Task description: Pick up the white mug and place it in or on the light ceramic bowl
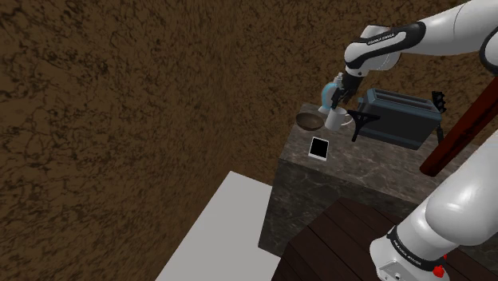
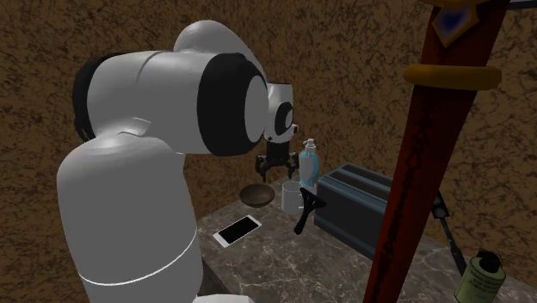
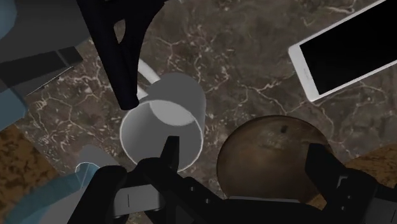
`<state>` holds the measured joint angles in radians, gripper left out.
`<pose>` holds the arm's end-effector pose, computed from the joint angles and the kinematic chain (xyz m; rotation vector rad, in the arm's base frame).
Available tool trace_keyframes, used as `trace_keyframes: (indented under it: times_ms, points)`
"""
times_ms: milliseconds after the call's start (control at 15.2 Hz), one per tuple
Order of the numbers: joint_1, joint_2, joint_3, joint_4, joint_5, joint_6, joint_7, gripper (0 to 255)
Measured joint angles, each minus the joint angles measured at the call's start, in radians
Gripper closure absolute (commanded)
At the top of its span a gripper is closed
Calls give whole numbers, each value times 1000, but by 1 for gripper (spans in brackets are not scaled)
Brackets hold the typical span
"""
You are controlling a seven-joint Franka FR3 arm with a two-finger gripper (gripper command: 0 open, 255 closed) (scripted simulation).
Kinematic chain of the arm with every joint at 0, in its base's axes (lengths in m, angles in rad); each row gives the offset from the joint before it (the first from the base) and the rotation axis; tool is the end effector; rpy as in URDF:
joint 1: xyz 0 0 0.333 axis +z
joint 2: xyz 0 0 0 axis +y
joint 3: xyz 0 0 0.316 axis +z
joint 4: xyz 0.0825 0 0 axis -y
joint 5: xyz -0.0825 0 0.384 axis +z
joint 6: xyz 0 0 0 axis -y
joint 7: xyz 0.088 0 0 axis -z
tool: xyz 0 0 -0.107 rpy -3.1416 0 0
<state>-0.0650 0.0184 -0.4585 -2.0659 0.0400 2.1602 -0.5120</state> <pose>0.4853 -0.2773 0.4317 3.1227 -0.0501 0.1258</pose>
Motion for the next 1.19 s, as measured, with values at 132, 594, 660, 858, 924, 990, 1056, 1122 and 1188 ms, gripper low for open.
trace_keyframes:
  times_ms: [132, 594, 660, 858, 924, 990, 1056, 1122, 1188]
  points:
    - [-17, 70, -11, 38, 38, 14, -53, 0]
    - [-36, 176, -7, 58, 100, 80, -109, 0]
    - [-39, 192, -4, 58, 111, 94, -115, 0]
    - [-41, 201, -2, 54, 117, 106, -120, 0]
    - [-41, 201, -2, 53, 117, 107, -120, 0]
    - [-41, 202, -2, 53, 117, 107, -121, 0]
    - [-41, 202, -2, 53, 117, 108, -121, 0]
    - [-41, 202, -2, 53, 117, 108, -121, 0]
    - [-41, 202, -2, 53, 117, 108, -121, 255]
